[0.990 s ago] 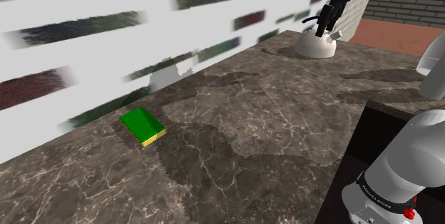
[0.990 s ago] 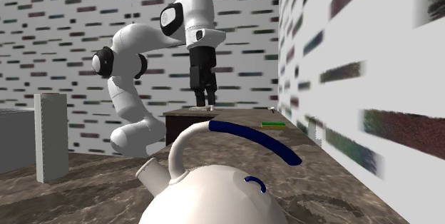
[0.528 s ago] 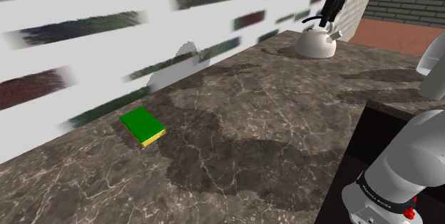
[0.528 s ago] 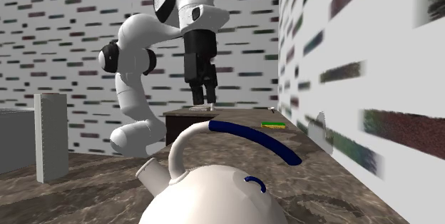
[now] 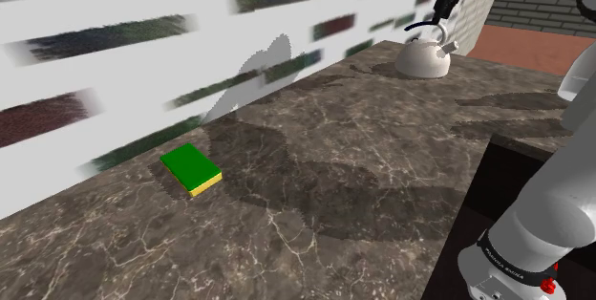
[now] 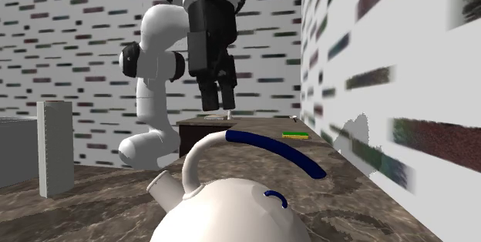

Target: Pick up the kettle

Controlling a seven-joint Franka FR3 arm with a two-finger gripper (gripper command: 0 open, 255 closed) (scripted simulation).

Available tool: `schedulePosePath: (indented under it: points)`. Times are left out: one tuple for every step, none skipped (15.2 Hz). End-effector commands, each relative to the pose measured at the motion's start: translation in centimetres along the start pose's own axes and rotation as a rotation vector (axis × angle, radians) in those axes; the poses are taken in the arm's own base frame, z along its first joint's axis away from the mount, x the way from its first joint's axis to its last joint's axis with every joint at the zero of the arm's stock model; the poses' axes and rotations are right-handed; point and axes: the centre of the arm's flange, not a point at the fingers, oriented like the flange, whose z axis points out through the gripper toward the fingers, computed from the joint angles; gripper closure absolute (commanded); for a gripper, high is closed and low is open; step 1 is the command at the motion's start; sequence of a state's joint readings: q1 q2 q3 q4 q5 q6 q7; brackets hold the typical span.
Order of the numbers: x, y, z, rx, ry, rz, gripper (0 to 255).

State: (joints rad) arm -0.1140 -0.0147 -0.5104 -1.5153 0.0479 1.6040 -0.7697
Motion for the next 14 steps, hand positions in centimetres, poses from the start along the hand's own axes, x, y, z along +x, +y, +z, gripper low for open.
schedulePosePath:
  points:
    - [0.8,2.3,-0.2,-0.001,0.003,-0.008,0]
    - [1.2,3.6,-0.3,-0.001,0.004,-0.011,0]
    - [1.6,4.8,-0.4,-0.001,0.005,-0.013,0]
    - [2.0,6.1,-0.4,-0.002,0.006,-0.016,0]
    - [2.4,7.3,-0.5,-0.002,0.007,-0.019,0]
    - [2.8,8.4,-0.6,-0.002,0.008,-0.021,0]
    - [2.8,8.4,0.0,-0.002,0.008,-0.021,0]
    - [2.7,8.4,0.5,-0.002,0.008,-0.021,0]
    - [2.6,8.4,1.0,-0.002,0.008,-0.021,0]
    - [2.6,8.4,1.5,-0.002,0.008,-0.021,0]
    - [2.5,8.4,2.1,-0.002,0.008,-0.021,0]
    - [2.5,8.3,2.6,-0.002,0.008,-0.021,0]
    - [2.4,8.3,3.1,-0.002,0.008,-0.021,0]
    - [2.4,8.3,3.4,-0.002,0.008,-0.021,0]
